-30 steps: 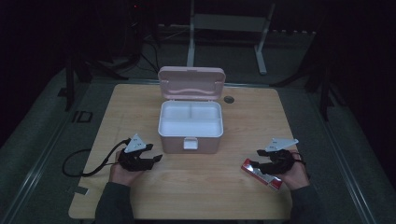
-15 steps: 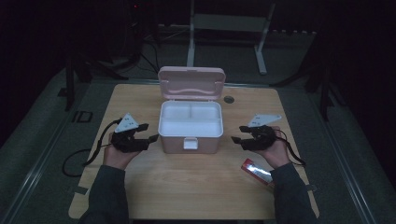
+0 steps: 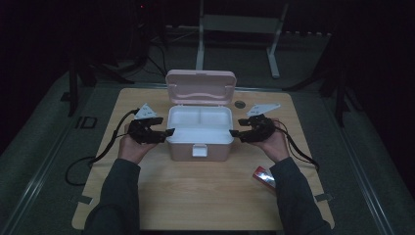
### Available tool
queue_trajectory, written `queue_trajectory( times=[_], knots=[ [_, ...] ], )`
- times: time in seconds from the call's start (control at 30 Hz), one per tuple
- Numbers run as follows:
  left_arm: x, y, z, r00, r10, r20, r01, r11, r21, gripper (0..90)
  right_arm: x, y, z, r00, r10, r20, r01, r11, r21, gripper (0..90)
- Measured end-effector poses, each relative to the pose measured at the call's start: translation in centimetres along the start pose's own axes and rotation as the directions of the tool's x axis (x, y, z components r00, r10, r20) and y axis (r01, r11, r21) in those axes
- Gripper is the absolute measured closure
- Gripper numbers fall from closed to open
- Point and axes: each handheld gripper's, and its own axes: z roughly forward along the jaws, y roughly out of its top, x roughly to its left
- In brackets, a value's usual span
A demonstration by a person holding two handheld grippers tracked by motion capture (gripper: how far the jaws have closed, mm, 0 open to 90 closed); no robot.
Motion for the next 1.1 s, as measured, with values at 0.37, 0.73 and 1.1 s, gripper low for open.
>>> queue_trajectory(
  times=[0.37, 0.73, 1.1],
  knots=[
    [0.1, -0.1, 1.0, 0.9994, -0.023, 0.024, 0.022, 0.9988, 0.043, 42.3, 0.0, -0.3, 1.5, 0.9998, 0.009, -0.019, -0.008, 0.999, 0.033, 40.3],
    [-1.1, 0.1, 2.0, 0.9986, -0.033, 0.041, 0.030, 0.9979, 0.057, 42.1, -0.1, -1.1, 0.6, 0.9995, 0.011, -0.031, -0.009, 0.999, 0.049, 43.7],
    [-3.6, 0.7, 2.8, 0.9983, -0.027, 0.051, 0.024, 0.9980, 0.059, 41.9, -0.7, -2.7, -1.6, 0.9997, 0.010, -0.020, -0.009, 0.998, 0.066, 43.7]
  ],
)
